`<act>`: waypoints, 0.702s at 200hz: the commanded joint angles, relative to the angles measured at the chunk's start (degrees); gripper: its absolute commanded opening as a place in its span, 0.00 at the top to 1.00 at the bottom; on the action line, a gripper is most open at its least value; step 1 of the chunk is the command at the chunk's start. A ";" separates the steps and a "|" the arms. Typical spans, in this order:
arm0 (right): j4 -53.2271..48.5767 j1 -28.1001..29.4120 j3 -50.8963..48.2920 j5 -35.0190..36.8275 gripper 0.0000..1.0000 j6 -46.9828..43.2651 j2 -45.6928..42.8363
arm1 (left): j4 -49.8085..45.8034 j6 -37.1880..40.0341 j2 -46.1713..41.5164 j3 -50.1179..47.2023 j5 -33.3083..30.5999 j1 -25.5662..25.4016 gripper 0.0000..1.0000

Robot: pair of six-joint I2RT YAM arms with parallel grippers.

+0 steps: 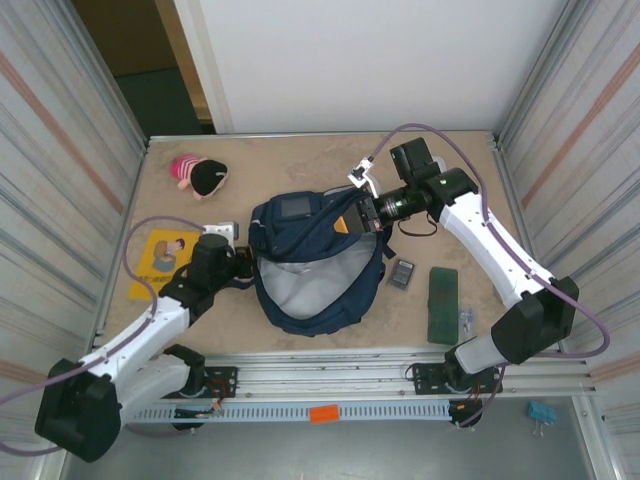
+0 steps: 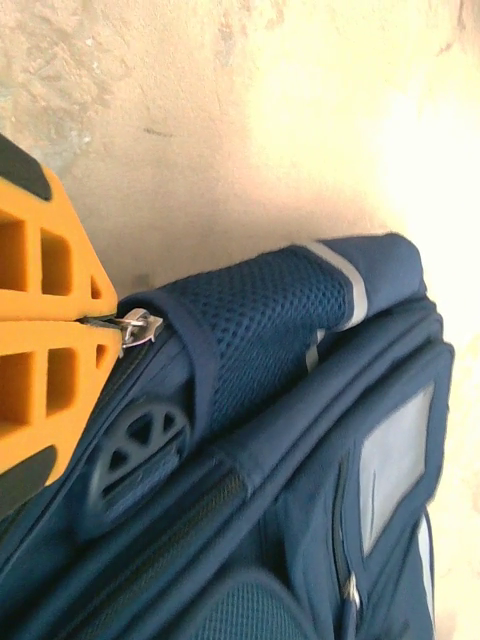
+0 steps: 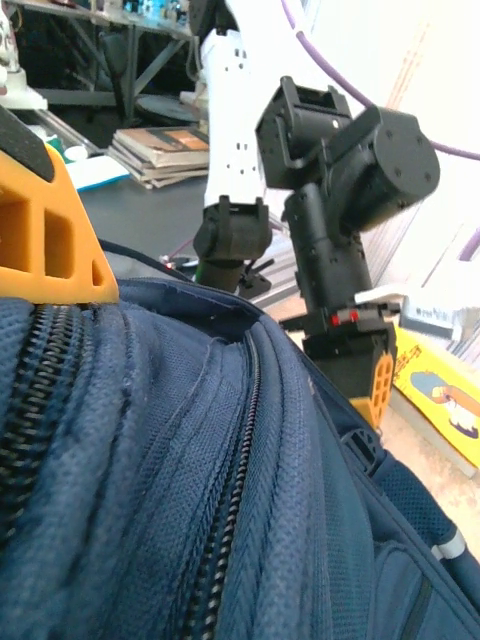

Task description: Pack books, pencil case, and school supplies into a backpack

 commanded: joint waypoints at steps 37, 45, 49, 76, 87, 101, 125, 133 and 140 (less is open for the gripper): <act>15.41 0.27 -3.71 1.16 1.00 8.98 -3.28 | 0.79 -4.16 1.44 4.65 -2.56 1.77 0.67; 22.12 0.33 -6.63 2.68 1.00 13.10 -3.58 | -0.97 -5.18 -0.19 5.87 -0.97 1.71 0.60; 25.23 0.41 -7.92 3.49 1.00 15.48 -3.63 | -1.87 -5.65 -1.05 6.44 -0.23 1.74 0.57; 35.35 1.67 -11.75 9.75 1.00 20.78 -2.90 | -8.60 -8.57 -5.69 9.84 3.10 1.75 0.48; 36.15 2.57 -11.98 14.21 1.00 20.47 -2.37 | -10.83 -9.13 -7.15 10.72 4.10 1.71 0.48; 38.54 3.20 -13.20 18.04 1.00 20.97 -1.76 | -12.98 -10.03 -8.48 11.11 4.96 1.66 0.47; 48.05 3.57 -17.72 23.45 1.00 26.28 -0.79 | -14.06 -11.36 -9.76 10.69 6.77 1.71 0.46; 49.71 3.99 -18.78 25.66 1.00 27.29 -0.48 | -14.23 -11.63 -9.72 10.54 6.92 1.71 0.46; 50.83 4.59 -19.61 27.76 1.00 27.88 -0.39 | -14.33 -11.71 -9.58 10.36 6.97 1.71 0.46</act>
